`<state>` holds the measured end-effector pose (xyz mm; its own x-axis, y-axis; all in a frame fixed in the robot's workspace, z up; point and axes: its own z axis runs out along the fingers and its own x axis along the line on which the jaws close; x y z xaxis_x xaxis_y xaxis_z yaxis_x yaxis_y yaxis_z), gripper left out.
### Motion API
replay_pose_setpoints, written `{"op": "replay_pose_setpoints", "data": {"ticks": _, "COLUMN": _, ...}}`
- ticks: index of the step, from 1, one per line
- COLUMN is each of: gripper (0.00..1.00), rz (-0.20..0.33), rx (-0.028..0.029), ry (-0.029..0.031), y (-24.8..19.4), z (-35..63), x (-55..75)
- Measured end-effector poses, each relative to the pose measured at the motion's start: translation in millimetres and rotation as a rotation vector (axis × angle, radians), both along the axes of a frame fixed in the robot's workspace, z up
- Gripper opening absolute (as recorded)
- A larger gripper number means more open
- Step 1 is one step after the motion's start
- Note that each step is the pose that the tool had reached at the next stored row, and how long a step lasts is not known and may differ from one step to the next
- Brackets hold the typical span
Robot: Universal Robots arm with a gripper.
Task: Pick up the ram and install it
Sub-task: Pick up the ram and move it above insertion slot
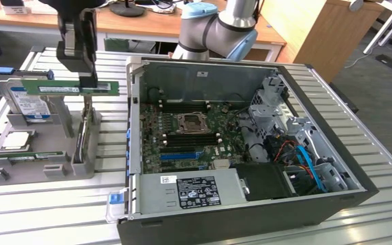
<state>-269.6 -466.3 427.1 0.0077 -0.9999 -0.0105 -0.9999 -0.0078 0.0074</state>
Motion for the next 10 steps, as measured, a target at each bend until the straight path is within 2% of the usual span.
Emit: {"op": "replay_pose_setpoints", "data": {"ticks": 10, "gripper": 0.12, "rz": 0.000, "rx": 0.0000, "ry": 0.0001, "y": 0.0, "z": 0.0, "x": 19.0}}
